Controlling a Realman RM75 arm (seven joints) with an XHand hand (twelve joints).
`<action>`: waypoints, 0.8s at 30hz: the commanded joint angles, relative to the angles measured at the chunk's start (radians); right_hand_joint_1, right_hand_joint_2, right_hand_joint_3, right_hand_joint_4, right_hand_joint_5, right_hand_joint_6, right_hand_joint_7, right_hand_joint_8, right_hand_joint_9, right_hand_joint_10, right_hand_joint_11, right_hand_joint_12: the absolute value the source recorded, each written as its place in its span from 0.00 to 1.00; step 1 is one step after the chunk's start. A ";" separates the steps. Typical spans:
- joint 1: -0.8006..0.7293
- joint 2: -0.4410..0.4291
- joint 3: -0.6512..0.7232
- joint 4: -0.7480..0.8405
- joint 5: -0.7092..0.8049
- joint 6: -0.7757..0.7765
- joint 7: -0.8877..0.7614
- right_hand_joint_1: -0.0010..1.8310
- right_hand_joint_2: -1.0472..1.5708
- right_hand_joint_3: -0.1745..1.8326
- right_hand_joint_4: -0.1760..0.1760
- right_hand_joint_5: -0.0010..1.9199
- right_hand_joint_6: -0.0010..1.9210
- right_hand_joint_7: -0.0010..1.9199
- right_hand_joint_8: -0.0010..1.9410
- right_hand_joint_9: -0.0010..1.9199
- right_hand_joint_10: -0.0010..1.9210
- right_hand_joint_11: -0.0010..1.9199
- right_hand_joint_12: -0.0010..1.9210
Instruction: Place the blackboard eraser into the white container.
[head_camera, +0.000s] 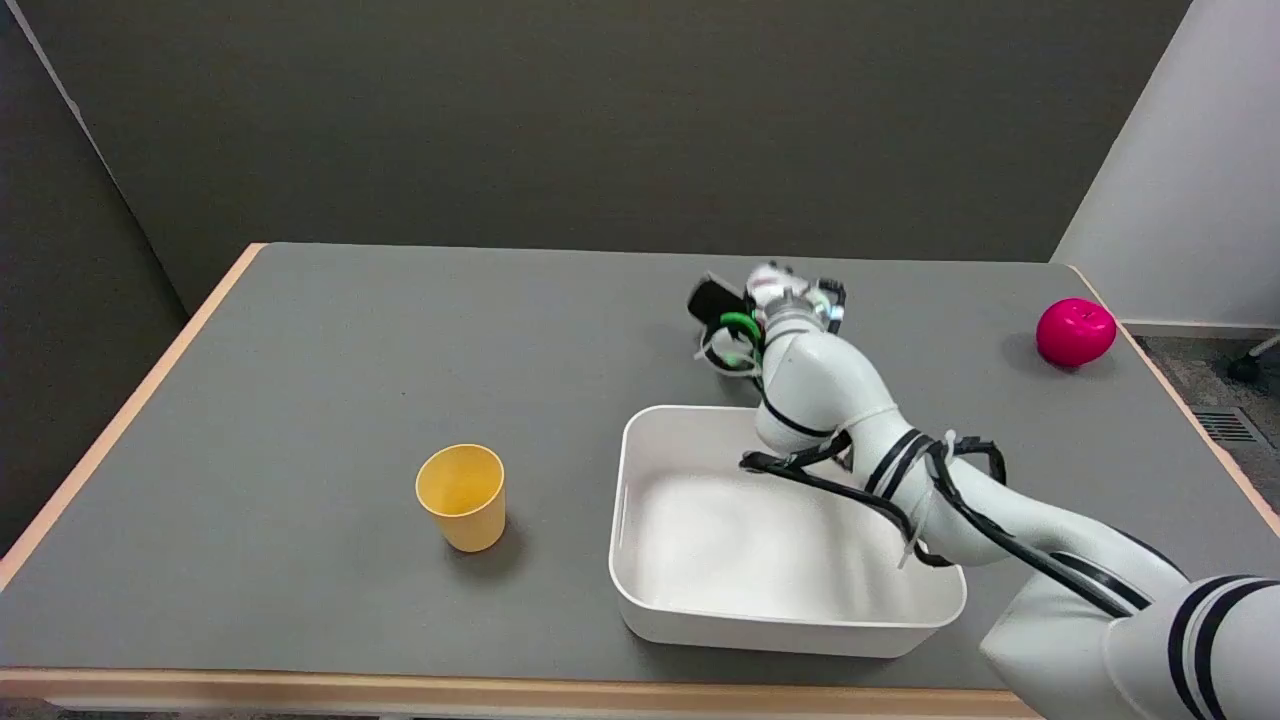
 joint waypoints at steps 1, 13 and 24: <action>0.049 0.055 0.039 0.389 -0.334 -0.155 0.196 0.63 0.82 0.33 0.00 0.30 0.85 0.34 0.87 0.48 0.91 0.46 1.00; -0.268 0.229 0.108 0.681 -0.543 -0.117 0.477 0.63 0.81 0.35 0.00 0.31 0.85 0.34 0.87 0.49 0.95 0.50 1.00; -0.759 0.481 0.200 0.677 -0.959 -0.148 1.333 0.63 0.81 0.33 0.00 0.32 0.84 0.35 0.86 0.49 0.95 0.50 1.00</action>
